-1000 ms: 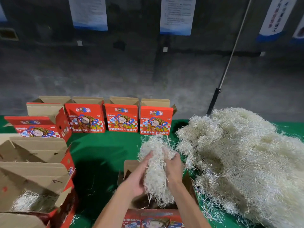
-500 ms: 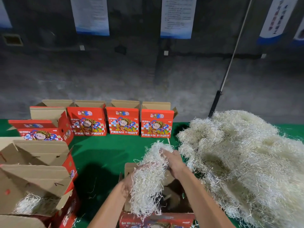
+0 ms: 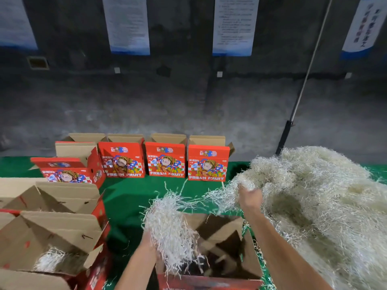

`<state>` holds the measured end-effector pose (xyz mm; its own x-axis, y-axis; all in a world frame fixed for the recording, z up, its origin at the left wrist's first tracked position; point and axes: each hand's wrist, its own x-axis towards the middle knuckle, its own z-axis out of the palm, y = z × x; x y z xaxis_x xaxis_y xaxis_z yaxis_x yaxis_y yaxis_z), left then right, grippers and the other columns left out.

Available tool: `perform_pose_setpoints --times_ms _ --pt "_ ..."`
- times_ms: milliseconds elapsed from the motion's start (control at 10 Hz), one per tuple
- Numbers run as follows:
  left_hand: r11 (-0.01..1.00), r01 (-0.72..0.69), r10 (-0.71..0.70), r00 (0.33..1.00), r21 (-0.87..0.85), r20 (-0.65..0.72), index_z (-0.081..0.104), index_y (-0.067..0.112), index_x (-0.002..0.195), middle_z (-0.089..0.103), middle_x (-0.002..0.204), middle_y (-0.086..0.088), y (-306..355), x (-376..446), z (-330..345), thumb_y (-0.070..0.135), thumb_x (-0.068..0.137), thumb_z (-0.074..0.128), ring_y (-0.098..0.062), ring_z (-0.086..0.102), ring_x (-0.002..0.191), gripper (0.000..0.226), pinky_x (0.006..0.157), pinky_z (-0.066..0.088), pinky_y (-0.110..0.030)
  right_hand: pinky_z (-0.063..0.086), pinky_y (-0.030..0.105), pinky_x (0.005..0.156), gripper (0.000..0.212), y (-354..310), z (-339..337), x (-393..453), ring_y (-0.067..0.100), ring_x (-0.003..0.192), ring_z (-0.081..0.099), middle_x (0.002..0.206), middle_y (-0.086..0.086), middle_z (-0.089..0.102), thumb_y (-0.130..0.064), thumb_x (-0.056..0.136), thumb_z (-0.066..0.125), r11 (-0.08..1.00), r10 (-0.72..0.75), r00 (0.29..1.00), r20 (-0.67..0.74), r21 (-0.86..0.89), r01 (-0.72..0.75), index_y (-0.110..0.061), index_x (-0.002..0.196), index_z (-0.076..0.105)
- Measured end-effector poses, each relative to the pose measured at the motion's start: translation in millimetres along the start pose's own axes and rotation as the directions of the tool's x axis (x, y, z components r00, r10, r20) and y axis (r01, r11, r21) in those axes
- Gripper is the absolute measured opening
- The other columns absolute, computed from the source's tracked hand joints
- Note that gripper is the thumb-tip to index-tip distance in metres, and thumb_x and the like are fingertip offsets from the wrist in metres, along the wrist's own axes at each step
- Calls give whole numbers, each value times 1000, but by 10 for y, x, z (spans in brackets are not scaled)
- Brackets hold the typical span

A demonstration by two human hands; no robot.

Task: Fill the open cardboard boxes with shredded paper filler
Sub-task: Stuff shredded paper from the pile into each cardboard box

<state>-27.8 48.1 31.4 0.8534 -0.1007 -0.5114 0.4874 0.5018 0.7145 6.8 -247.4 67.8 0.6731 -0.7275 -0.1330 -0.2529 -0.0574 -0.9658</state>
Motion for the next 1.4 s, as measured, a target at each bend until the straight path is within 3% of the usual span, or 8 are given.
perform_pose_setpoints --times_ms 300,400,500,800,1000,1200,1300,1400 --pt "546 -1 460 836 838 -299 15 25 157 23 162 5 254 81 306 39 106 31 -23 30 147 56 100 42 -17 34 23 35 41 309 -374 148 12 42 36 48 -1 45 -33 86 76 993 94 988 -125 77 -85 -7 64 53" --pt "986 -16 90 891 167 -445 5 23 147 10 161 -1 278 -34 509 28 74 -24 -25 28 148 78 54 30 12 32 22 34 39 367 -591 216 10 41 36 52 0 46 -36 88 73 991 127 985 -114 63 -120 -6 70 57" --pt "963 -18 -22 989 -269 -144 32 -3 150 31 151 -33 155 -204 891 2 80 61 -48 27 142 76 121 2 -50 33 20 35 41 359 -714 191 8 43 38 56 0 48 -37 89 74 987 141 985 -99 97 -131 2 98 63" --pt "990 53 -61 997 -133 -55 30 9 153 33 157 -17 -559 -222 1524 36 109 27 -37 33 144 52 114 30 -53 34 59 113 97 311 -1432 147 35 137 43 162 16 24 -54 88 67 989 -119 986 -114 72 128 -23 157 7" --pt "969 143 -154 987 -200 -42 52 9 134 56 140 -16 -892 -286 1467 29 107 34 -32 56 125 38 102 47 -43 60 26 69 22 780 -1420 -240 7 73 65 103 3 70 -29 98 59 818 -258 966 -14 -535 211 -17 115 64" --pt "984 136 -149 983 -119 -109 32 8 153 42 152 -18 -805 -412 1246 30 110 23 -32 36 143 50 117 31 -46 43 12 59 41 417 -915 -817 -3 65 57 79 -9 66 -53 104 36 811 -559 796 232 -46 583 -24 95 64" --pt "993 96 -105 982 -65 -157 31 6 152 36 155 -21 -610 -459 1113 36 110 22 -34 35 143 53 117 30 -48 37 32 112 71 268 -632 -1066 4 130 50 145 -11 53 -77 92 31 959 -282 802 527 147 240 -31 142 50" --pt "995 54 -63 992 -79 -110 60 7 117 72 88 -22 -376 -617 1027 35 108 35 -29 72 78 38 70 56 -41 44 36 102 76 258 -391 -1267 -1 108 63 123 -19 67 -95 75 32 980 -144 754 641 200 17 -45 120 67"
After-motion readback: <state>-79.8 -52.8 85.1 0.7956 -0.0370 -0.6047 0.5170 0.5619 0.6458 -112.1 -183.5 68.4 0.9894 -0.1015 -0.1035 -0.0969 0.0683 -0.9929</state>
